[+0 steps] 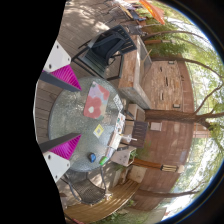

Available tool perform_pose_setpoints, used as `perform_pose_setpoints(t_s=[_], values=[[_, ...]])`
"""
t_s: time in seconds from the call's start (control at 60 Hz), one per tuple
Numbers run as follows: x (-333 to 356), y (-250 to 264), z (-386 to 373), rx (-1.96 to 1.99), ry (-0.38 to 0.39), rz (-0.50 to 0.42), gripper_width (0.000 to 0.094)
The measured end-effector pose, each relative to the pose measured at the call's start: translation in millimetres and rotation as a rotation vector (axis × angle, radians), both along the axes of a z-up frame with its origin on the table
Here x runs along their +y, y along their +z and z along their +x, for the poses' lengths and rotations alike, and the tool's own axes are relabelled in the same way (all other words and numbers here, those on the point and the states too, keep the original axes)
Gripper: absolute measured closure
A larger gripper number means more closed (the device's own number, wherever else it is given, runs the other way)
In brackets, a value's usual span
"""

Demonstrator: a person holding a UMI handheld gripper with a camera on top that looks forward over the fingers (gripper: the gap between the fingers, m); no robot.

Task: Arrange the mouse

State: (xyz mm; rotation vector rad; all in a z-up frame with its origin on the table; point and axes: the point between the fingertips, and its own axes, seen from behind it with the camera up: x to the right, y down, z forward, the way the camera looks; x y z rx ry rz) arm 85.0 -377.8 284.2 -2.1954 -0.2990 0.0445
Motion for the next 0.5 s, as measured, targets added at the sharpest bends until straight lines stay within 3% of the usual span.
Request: perform_pose_setpoints(t_s=[0.167, 0.367, 0.5], values=[[12, -35, 33, -0.007, -0.036, -0.041, 0.0083], [42, -121, 109, -0.024, -0.116, -0.109, 0.0086], [97, -173, 166, -0.017, -0.173, -0.118, 0.0082]])
